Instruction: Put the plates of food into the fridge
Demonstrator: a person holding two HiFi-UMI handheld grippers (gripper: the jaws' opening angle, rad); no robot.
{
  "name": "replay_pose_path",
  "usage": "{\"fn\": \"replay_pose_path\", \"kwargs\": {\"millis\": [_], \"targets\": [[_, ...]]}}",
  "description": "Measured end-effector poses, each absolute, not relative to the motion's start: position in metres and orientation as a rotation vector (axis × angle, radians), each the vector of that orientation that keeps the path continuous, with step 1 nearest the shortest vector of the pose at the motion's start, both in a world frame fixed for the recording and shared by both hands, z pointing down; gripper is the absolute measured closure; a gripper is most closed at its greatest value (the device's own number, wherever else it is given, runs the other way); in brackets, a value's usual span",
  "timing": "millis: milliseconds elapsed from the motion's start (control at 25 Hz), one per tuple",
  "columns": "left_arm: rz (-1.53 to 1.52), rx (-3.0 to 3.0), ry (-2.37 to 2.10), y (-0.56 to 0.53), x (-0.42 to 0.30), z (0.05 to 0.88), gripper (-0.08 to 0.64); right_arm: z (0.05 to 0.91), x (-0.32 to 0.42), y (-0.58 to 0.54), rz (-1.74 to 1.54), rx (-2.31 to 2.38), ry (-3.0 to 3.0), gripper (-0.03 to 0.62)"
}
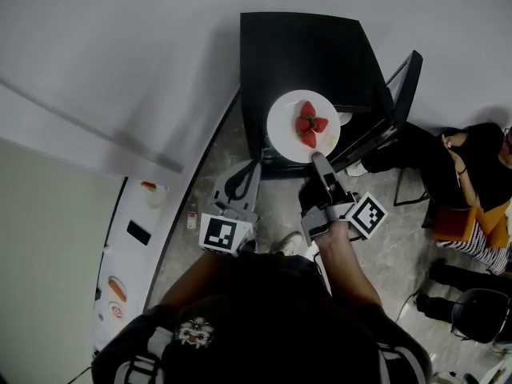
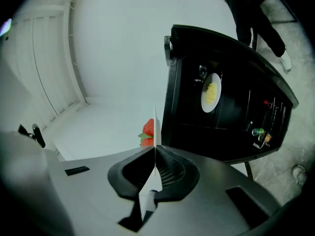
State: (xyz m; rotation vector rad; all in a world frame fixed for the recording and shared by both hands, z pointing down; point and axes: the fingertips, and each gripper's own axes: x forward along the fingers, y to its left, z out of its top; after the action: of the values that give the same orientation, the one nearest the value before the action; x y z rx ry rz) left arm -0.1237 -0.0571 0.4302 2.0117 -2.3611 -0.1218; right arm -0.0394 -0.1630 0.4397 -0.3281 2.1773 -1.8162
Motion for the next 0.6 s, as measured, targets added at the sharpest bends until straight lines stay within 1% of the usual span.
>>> {"fn": "replay_pose_path", "kwargs": {"millis": [320, 600], "targets": [[-0.113, 1.974, -2.396, -0.043, -0.098, 0.43, 0.537, 0.471, 0.007, -0.139, -1.861, -0.354, 2.222, 0.561], [-0.089, 1.924, -2.396, -0.039, -0.091, 0.448, 0.537, 0.515, 0.009, -0.145, -1.931, -0.435, 2.219, 0.563]]}}
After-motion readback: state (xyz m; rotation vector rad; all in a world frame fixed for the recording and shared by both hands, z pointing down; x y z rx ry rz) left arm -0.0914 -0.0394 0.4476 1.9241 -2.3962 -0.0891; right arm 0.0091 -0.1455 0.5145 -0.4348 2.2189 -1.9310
